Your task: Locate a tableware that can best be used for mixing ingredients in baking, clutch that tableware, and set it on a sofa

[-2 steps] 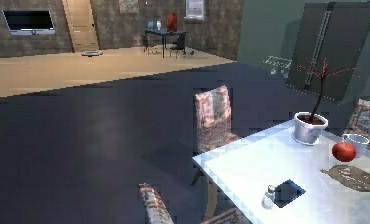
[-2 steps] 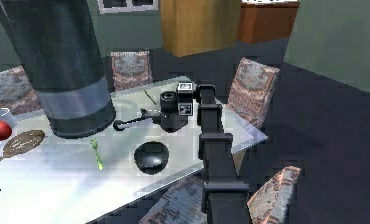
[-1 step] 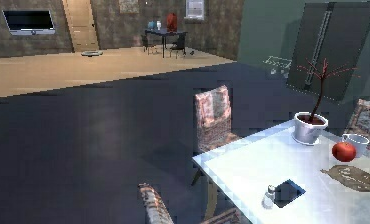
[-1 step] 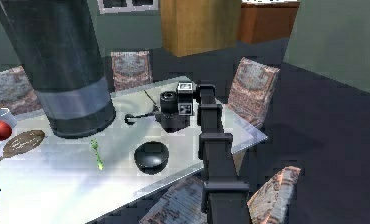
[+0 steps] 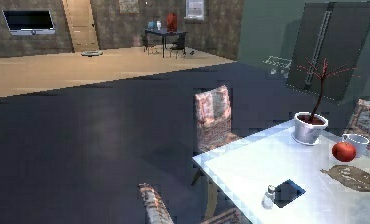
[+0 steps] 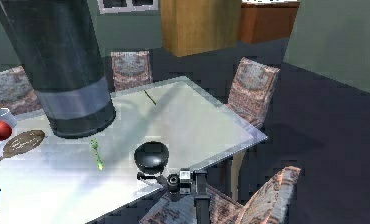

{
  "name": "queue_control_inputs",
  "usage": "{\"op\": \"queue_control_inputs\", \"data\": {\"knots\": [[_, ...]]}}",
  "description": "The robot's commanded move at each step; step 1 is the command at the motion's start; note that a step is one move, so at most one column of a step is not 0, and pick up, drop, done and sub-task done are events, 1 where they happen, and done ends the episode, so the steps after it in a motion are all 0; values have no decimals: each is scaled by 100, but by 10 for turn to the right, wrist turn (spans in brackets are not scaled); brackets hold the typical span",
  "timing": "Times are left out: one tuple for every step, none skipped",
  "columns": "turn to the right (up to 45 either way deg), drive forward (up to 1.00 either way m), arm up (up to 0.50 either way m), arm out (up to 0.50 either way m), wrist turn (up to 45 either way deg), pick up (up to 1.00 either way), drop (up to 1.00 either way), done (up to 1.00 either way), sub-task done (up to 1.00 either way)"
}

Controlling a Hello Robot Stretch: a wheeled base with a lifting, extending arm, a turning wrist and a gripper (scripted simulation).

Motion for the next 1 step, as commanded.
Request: {"op": "queue_control_inputs", "data": {"knots": [[0, 0, 0, 0, 0, 100, 0, 0, 0]]}}
